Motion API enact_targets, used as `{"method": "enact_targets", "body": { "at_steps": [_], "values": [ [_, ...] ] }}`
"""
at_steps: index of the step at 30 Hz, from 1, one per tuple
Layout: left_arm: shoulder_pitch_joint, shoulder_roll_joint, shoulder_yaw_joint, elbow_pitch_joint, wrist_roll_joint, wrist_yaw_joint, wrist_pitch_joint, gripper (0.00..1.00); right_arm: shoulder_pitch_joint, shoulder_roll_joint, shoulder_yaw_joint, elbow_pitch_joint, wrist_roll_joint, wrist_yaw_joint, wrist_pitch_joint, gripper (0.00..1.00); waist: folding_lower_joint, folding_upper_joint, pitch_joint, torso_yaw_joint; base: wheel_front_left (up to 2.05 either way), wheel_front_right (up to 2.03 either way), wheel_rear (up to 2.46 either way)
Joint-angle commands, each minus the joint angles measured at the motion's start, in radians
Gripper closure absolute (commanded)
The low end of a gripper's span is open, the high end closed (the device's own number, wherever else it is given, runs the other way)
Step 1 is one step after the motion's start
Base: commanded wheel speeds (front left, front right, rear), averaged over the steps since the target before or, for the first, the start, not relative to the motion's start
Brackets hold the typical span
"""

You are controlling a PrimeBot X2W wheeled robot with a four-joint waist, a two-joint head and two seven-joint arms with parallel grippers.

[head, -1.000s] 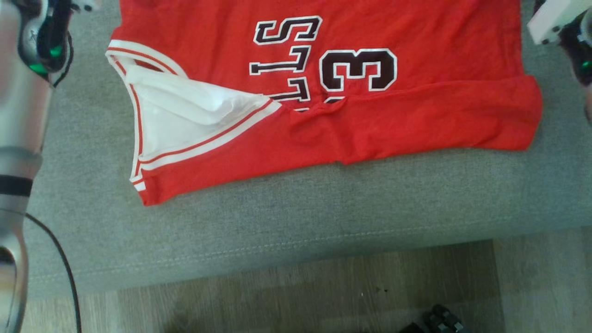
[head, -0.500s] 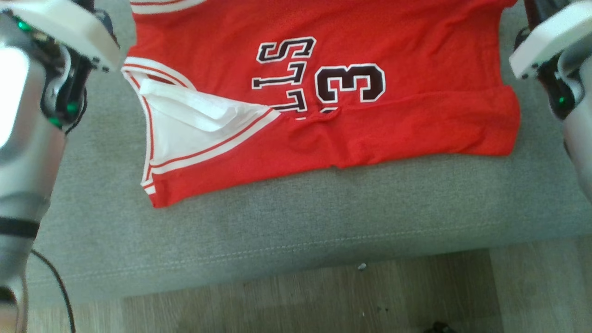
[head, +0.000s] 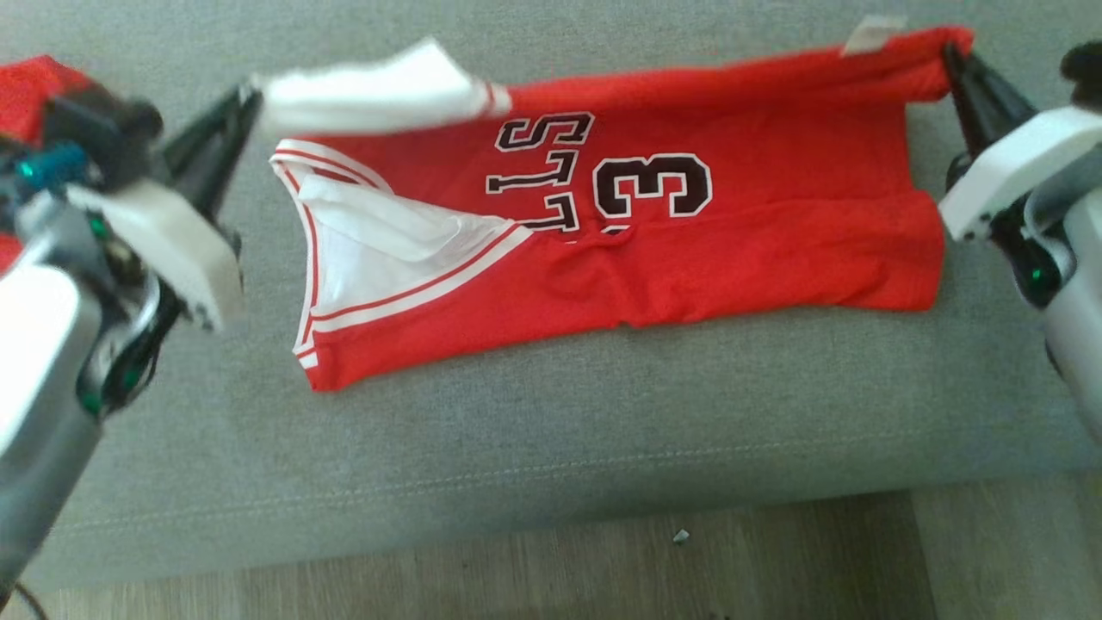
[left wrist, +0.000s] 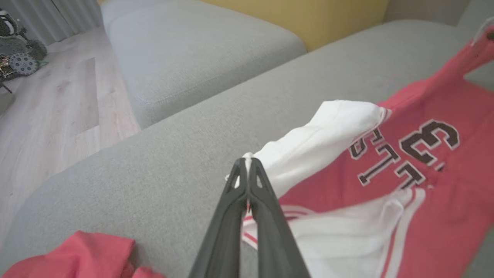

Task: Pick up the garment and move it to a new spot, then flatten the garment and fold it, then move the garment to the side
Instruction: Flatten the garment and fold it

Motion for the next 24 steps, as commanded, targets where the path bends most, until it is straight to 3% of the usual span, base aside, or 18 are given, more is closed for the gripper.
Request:
{"method": "enact_targets", "body": {
  "at_steps": [1, 10, 23, 24],
  "values": [
    [-0.016, 0.068, 0.043, -0.049, 0.008, 0.007, 0.015, 1.00, 0.022, -0.024, 0.013, -0.035, 0.011, 0.003, 0.010, 1.00, 0.0000, 0.0000, -0.004, -0.002, 0.00, 0.00, 0.00],
    [0.133, 0.164, -0.010, -0.226, -0.015, 0.019, 0.126, 1.00, 0.100, -0.096, 0.073, -0.153, 0.082, 0.003, 0.160, 1.00, 0.0000, 0.0000, -0.031, -0.010, 0.00, 0.00, 0.00],
    [0.197, 0.203, -0.051, -0.282, -0.048, 0.009, 0.201, 1.00, 0.184, -0.168, 0.098, -0.280, 0.133, 0.003, 0.314, 1.00, 0.0000, 0.0000, -0.058, -0.014, 0.00, 0.00, 0.00],
    [0.201, 0.202, -0.055, -0.284, -0.052, 0.006, 0.204, 1.00, 0.193, -0.171, 0.100, -0.289, 0.140, 0.003, 0.334, 0.96, 0.0000, 0.0000, -0.060, -0.015, 0.00, 0.00, 0.00]
  ]
}}
